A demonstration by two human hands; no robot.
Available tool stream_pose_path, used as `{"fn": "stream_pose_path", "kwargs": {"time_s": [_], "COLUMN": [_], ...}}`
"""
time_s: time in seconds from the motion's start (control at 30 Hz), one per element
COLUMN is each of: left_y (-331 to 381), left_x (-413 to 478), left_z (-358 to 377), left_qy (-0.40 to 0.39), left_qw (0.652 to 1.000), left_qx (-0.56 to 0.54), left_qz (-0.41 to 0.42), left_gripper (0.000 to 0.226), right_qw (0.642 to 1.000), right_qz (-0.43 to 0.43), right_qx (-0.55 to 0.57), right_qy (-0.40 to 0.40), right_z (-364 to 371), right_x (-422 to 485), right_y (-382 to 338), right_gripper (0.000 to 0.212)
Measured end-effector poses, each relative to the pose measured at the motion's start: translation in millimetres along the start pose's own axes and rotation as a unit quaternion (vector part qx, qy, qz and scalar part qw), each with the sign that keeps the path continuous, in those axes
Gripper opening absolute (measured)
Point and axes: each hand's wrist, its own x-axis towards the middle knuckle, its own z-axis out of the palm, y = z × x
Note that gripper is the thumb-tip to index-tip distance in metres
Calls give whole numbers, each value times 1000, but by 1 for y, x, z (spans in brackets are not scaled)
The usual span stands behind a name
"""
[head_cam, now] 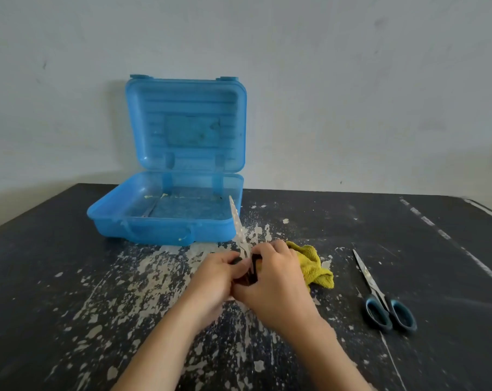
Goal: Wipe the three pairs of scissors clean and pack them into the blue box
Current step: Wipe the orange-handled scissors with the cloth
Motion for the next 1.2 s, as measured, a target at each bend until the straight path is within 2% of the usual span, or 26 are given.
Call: {"fn": "stream_pose_path", "kwargs": {"time_s": [0.07,0.13,0.2,0.23,0.43,0.5,0.63,0.8,0.9,0.97,1.1,1.2], "left_y": [-2,-2,0,1,7,8,6,6,4,3,5,3], "left_x": [3,3,0,-1,-6,-5,-4,-4,-3,-3,-4,-4], "left_z": [-3,-4,-5,-6,-15,-14,-14,-15,-17,-18,-19,-25], "left_qy": [17,39,44,37,6,6,15,17,21,19,9,7], "left_qw": [1000,999,998,999,1000,1000,999,997,995,996,997,997], "left_qx": [-12,-23,-32,-33,8,9,25,70,93,87,77,76], "left_qz": [-9,-11,-18,-22,-27,-27,-22,-4,6,5,-4,-13], "left_gripper": [20,27,20,19,21,19,20,27,20,12,25,15], "right_qw": [997,992,988,988,995,996,995,991,989,989,988,989], "right_qz": [26,33,19,11,2,-4,-8,-7,-10,-9,-24,-11], "right_qx": [62,106,125,121,67,41,-11,-50,-54,-53,-60,-77], "right_qy": [-27,-61,-86,-91,-79,-83,-98,-128,-134,-137,-138,-130], "right_z": [-1,-4,-4,-4,-2,-2,0,0,-2,-3,-7,-10], "right_x": [1,2,3,3,4,4,3,2,-1,-1,-1,0], "right_y": [4,6,7,8,12,10,8,3,-1,-3,-8,-4], "right_gripper": [42,29,13,9,17,17,32,33,37,36,21,14]}}
